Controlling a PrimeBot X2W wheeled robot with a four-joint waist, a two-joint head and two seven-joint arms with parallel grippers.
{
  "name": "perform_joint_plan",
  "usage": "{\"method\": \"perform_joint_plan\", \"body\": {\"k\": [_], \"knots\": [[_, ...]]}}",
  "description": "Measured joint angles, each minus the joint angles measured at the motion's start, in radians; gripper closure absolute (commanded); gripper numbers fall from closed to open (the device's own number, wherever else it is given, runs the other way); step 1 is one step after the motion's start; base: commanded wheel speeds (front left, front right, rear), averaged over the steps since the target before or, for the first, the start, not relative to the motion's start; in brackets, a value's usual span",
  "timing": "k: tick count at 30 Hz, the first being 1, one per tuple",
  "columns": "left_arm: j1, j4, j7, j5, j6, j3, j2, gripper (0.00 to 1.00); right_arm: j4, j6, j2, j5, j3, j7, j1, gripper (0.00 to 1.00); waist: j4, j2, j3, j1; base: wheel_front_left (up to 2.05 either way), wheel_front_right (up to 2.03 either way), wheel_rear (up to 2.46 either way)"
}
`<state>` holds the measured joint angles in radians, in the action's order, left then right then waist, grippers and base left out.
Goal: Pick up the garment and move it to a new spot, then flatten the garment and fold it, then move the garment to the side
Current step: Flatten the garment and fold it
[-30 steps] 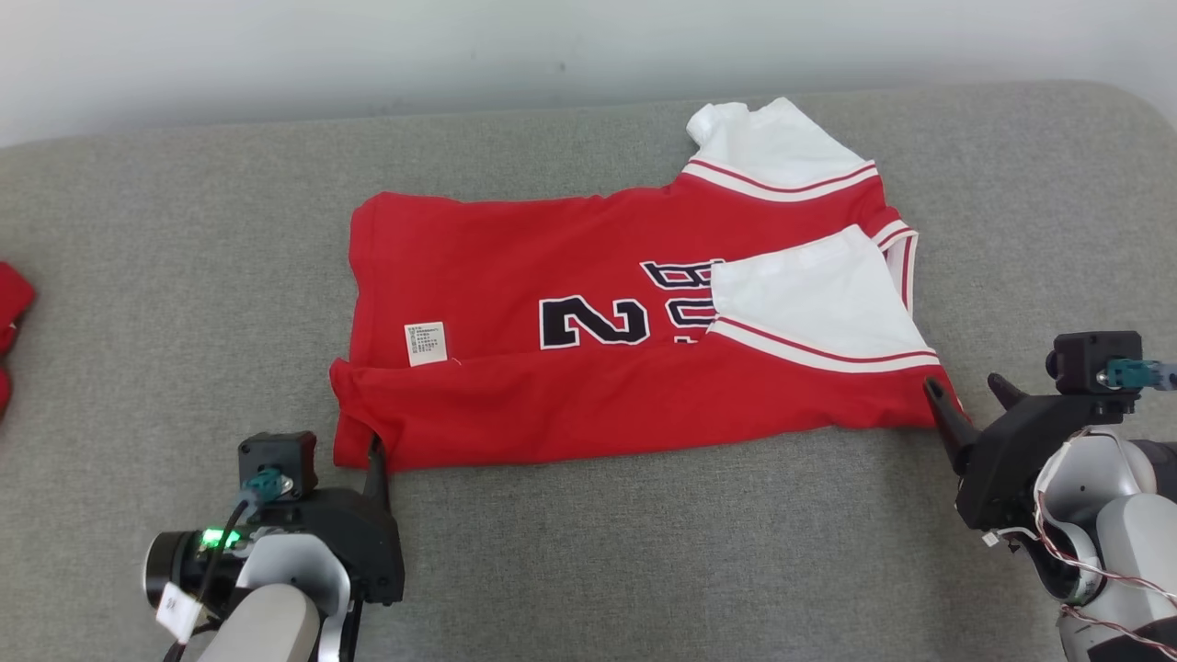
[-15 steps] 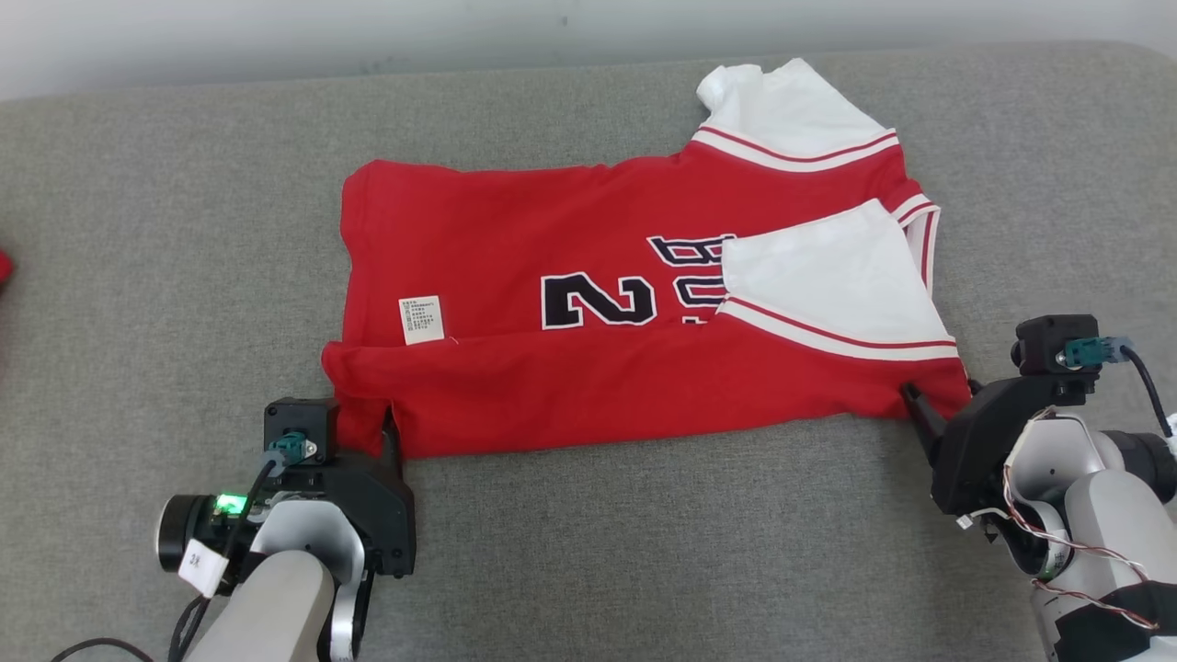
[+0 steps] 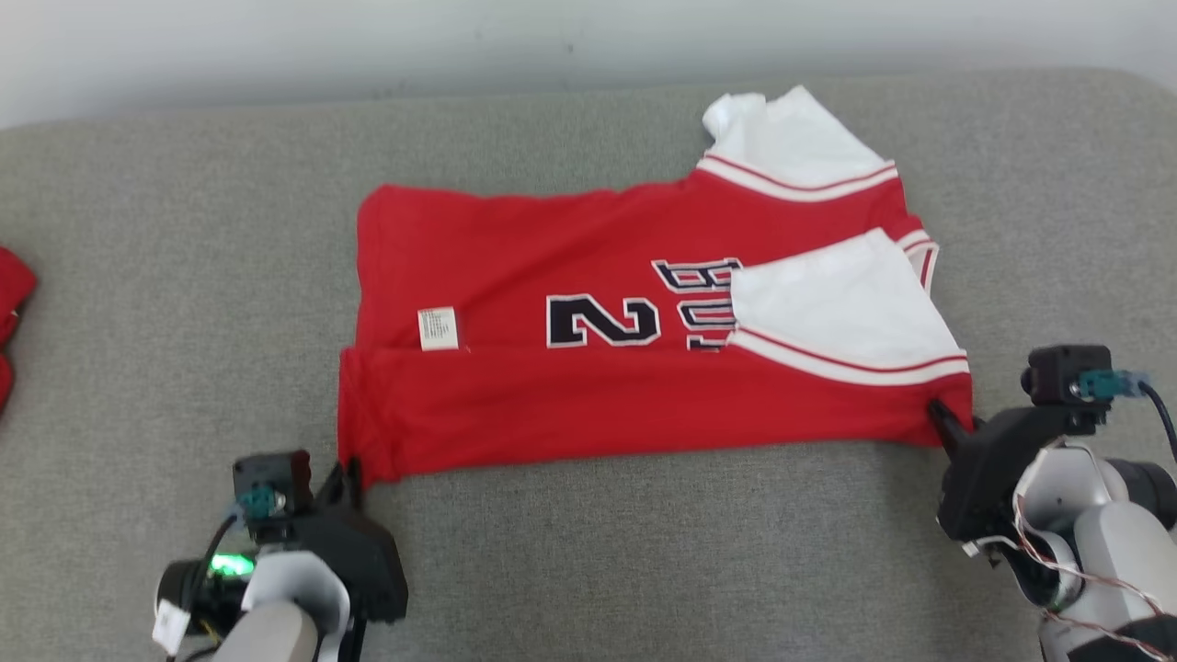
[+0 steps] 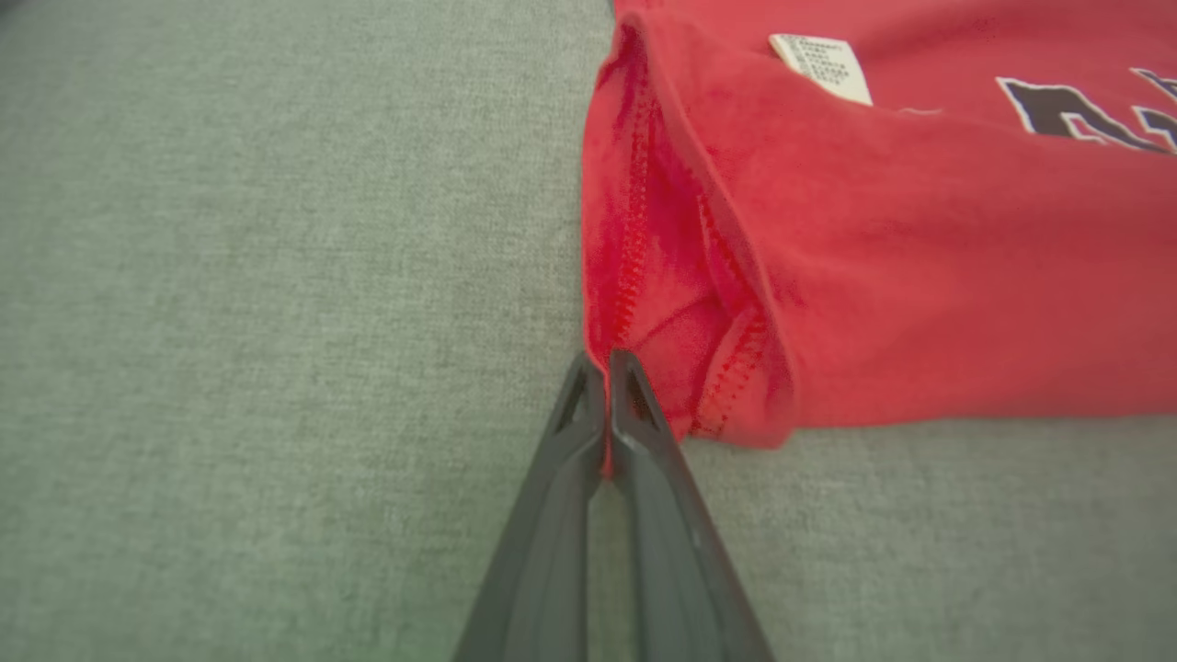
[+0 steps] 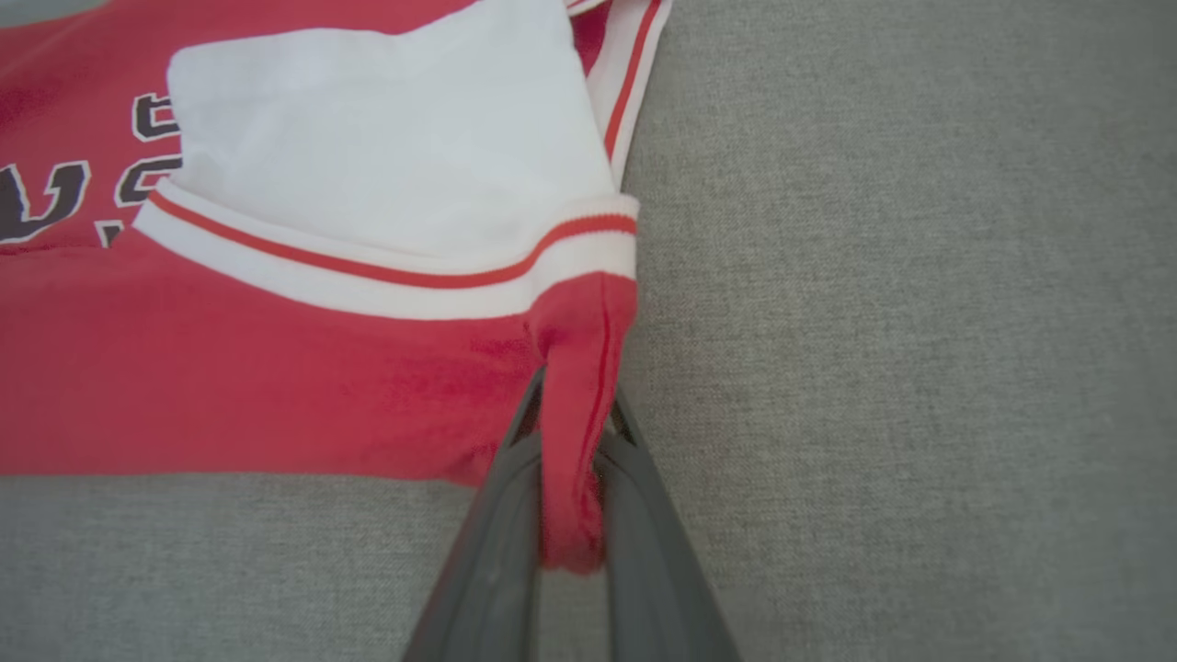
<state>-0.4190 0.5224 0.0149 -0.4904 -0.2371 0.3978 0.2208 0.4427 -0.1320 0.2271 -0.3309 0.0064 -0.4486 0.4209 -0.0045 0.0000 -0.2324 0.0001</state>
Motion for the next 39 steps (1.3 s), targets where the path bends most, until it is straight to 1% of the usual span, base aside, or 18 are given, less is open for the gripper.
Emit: {"method": "perform_joint_plan", "body": {"k": [5, 10, 15, 20, 21, 22, 23, 24, 25, 26, 31, 34, 39], "knots": [[0.084, -0.029, 0.004, -0.022, 0.017, 0.0, 0.006, 1.0, -0.061, 0.0, 0.014, -0.017, -0.03, -0.007, -0.079, 1.0, -0.001, 0.0, 0.048, 0.0, 0.0, 0.0, 0.0], [0.192, -0.097, 0.04, -0.057, 0.007, 0.0, 0.02, 1.0, -0.149, 0.0, 0.003, -0.027, -0.077, -0.037, -0.205, 1.0, -0.003, 0.0, 0.109, -0.0001, 0.0, 0.0, 0.0], [0.3, -0.19, 0.09, -0.075, -0.031, -0.001, 0.04, 1.0, -0.206, 0.0, -0.034, -0.027, -0.101, -0.056, -0.311, 1.0, -0.009, 0.0, 0.149, -0.0002, 0.0, 0.0, 0.0], [0.385, -0.279, 0.119, -0.081, -0.076, -0.006, 0.059, 1.0, -0.228, 0.0, -0.065, -0.015, -0.112, -0.057, -0.377, 1.0, -0.018, 0.0, 0.166, -0.0001, 0.0, 0.0, 0.0], [0.397, -0.292, 0.126, -0.084, -0.083, -0.008, 0.061, 0.85, -0.227, 0.0, -0.067, -0.011, -0.112, -0.052, -0.382, 1.0, -0.018, -0.0001, 0.166, -0.0002, 0.0, 0.0, 0.0], [0.407, -0.304, 0.134, -0.084, -0.089, -0.007, 0.064, 0.65, -0.224, 0.0, -0.07, -0.008, -0.113, -0.051, -0.385, 1.0, -0.019, -0.0001, 0.166, -0.0002, 0.0, 0.0, 0.0], [0.413, -0.313, 0.137, -0.084, -0.091, -0.005, 0.067, 0.03, -0.218, 0.0, -0.072, -0.005, -0.114, -0.048, -0.385, 0.98, -0.019, 0.0, 0.165, -0.0002, 0.0, 0.0, 0.0], [0.415, -0.324, 0.141, -0.084, -0.096, -0.005, 0.07, 0.0, -0.211, 0.0, -0.073, 0.001, -0.116, -0.046, -0.385, 0.71, -0.018, 0.0, 0.165, -0.0002, 0.0, 0.0, 0.0], [0.416, -0.332, 0.144, -0.084, -0.098, -0.004, 0.073, 0.0, -0.204, 0.0, -0.072, 0.012, -0.116, -0.04, -0.385, 0.05, -0.017, 0.0, 0.165, -0.0001, 0.0, 0.0, 0.0], [0.419, -0.341, 0.145, -0.084, -0.1, -0.006, 0.074, 0.0, -0.201, 0.0, -0.072, 0.02, -0.122, -0.028, -0.384, 0.0, -0.017, 0.0, 0.164, -0.0001, 0.0, 0.0, 0.0], [0.424, -0.381, 0.142, -0.085, -0.107, -0.014, 0.078, 0.0, -0.188, 0.0, -0.071, 0.047, -0.143, -0.018, -0.364, 0.0, -0.011, 0.0, 0.164, -0.0001, 0.0, 0.0, 0.0], [0.418, -0.417, 0.142, -0.103, -0.11, -0.034, 0.088, 0.0, -0.209, 0.0, -0.066, 0.053, -0.162, -0.019, -0.334, 0.0, -0.008, 0.0, 0.162, -0.0001, 0.0, 0.0, 0.0], [0.32, -0.451, 0.179, -0.103, -0.109, -0.057, 0.123, 0.0, -0.26, 0.0, -0.033, 0.054, -0.151, -0.075, -0.232, 0.0, -0.006, 0.0, 0.145, -0.0001, 0.0, 0.0, 0.0]]}}
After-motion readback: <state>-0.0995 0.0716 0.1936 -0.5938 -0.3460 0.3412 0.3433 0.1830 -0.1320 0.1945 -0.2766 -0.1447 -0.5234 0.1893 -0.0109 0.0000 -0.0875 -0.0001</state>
